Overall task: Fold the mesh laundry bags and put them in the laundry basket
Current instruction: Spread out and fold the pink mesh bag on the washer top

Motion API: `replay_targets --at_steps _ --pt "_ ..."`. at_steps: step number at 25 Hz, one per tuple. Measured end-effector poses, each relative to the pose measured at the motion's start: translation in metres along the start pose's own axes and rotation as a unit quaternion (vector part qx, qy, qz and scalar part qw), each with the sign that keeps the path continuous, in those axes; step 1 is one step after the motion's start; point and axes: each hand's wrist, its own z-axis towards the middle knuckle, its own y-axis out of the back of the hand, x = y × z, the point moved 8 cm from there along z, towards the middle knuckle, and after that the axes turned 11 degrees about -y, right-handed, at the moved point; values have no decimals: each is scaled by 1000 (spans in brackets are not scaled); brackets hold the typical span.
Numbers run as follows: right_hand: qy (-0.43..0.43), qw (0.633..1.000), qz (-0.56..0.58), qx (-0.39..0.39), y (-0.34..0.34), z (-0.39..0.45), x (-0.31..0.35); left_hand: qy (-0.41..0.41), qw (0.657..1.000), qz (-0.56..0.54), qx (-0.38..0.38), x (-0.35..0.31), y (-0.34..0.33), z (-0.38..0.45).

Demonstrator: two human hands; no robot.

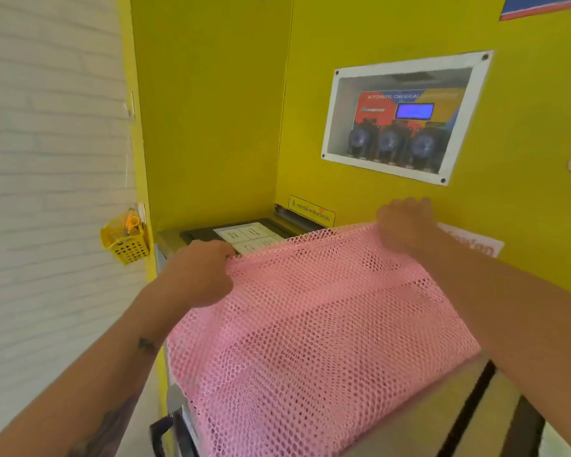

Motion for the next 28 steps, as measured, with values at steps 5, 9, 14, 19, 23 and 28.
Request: replay_targets --at_steps 5,9,14,19,23,28 --pt "48 992 15 119 -62 16 78 -136 991 14 -6 -33 -56 12" --pt "55 986 129 86 -49 10 103 -173 976 -81 100 -28 -105 11" --pt "85 925 324 181 -21 -79 108 -153 980 -66 109 -18 -113 15" --pt "86 900 297 306 -91 -119 77 -114 986 -46 117 -28 -116 7" --pt "104 898 350 247 -75 -88 77 14 992 -6 127 -58 -116 -9" --pt "118 910 348 192 -7 -152 58 96 989 -60 95 -90 -113 -24"
